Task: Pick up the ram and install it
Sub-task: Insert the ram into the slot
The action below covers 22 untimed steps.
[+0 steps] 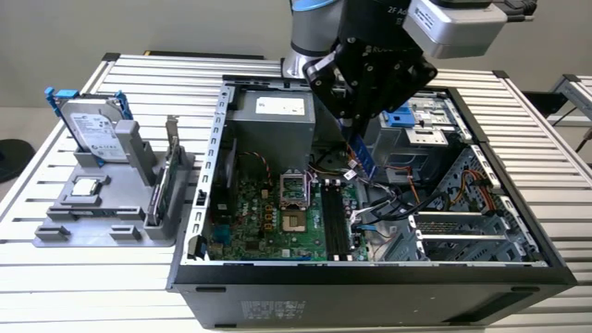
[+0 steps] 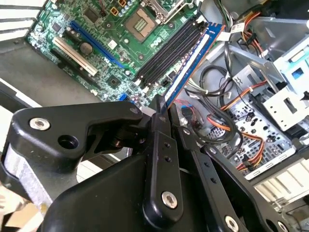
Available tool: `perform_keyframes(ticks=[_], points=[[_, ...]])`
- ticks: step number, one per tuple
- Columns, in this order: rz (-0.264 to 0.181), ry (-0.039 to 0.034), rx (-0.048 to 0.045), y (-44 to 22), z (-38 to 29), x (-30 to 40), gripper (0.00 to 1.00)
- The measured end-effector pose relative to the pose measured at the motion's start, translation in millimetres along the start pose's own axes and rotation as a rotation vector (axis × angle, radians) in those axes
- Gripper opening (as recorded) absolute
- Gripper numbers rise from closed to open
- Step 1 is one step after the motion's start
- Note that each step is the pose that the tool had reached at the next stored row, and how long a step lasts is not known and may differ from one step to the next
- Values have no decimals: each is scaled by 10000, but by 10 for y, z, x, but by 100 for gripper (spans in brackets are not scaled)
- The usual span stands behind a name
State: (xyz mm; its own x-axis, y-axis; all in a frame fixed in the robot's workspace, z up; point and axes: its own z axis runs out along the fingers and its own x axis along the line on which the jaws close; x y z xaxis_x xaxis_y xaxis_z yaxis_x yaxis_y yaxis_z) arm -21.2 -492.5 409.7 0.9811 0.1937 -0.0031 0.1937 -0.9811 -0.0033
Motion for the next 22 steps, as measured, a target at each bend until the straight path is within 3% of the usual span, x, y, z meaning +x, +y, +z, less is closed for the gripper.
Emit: perform_keyframes(ticks=[22], points=[[1933,4,6,0,0,0,0]])
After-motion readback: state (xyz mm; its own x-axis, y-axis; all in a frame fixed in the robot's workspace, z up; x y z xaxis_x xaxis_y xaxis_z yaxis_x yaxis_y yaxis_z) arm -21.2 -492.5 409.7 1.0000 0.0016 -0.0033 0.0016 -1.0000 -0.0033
